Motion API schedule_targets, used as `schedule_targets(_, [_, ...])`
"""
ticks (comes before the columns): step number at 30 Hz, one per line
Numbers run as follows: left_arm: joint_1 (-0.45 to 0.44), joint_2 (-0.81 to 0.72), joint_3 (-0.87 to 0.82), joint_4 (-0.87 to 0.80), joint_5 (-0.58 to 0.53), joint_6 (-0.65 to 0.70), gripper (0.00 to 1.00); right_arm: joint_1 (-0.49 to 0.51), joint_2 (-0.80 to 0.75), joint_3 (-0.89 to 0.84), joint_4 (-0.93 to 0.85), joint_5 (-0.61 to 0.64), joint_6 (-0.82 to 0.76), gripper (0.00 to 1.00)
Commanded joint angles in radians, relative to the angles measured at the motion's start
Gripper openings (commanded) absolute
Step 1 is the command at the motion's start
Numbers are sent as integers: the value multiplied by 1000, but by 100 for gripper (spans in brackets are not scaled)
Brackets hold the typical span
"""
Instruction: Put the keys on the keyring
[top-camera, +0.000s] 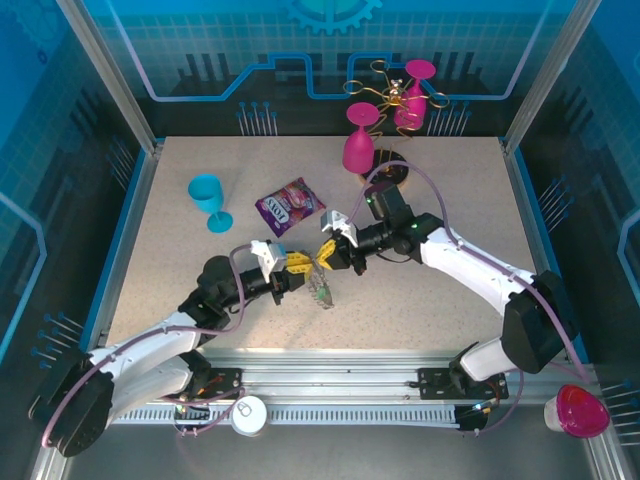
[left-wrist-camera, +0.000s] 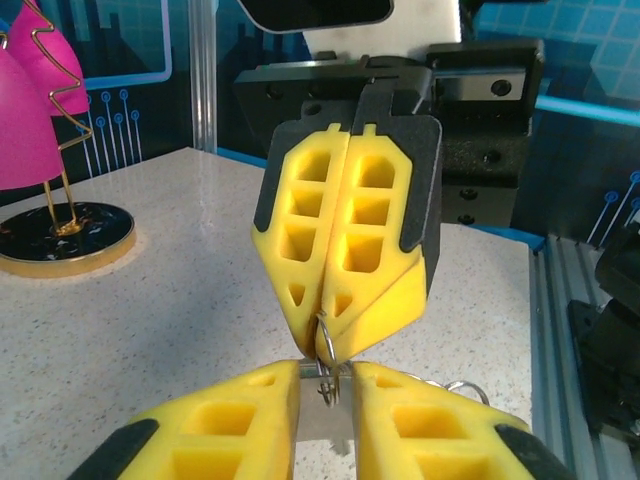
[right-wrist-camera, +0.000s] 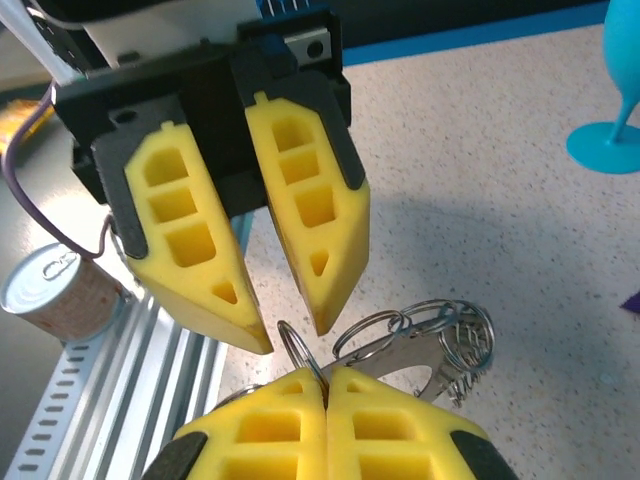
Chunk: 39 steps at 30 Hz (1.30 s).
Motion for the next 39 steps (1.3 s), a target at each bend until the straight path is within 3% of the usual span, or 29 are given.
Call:
schedule_targets(1, [-2,-34,59,-192,-25,71,23,37,-19,66,-140,93,-86,0])
schedule_targets(4, [-2,-43,82,-265,-23,95,28,59,-7,108,-198,152,-117,0])
schedule_targets(9, [-2,-19,106,-299,-14,100,27,98,-4,142,-220,228,-119,0])
schedule_targets(19, [-3,17,138,-294,-14,112,13,197,34,211,-313,419,-183,0])
schedule_targets(22, [-2,15,146,-307,-15,125,1,213,39,220,-326,424,-197,0])
schedule_targets(26, [-2,0,140,-300,-30,138,0,207,11,200,-294,396,-172,0])
schedule_targets(27, [-3,-7,133,-283,-32,136,0,194,-5,186,-275,384,-155,7])
schedule_targets(28, [-3,-14,123,-261,-34,130,0,174,-28,161,-244,363,-129,24])
schedule_targets(30, [-3,-27,103,-222,-33,120,0,133,-82,98,-166,338,-84,35])
schedule_targets(34, [-2,-31,70,-143,-23,91,0,88,-167,-43,-13,339,-61,37])
schedule_targets(39, [-3,-25,60,-113,0,70,0,91,-182,-100,55,352,-72,36])
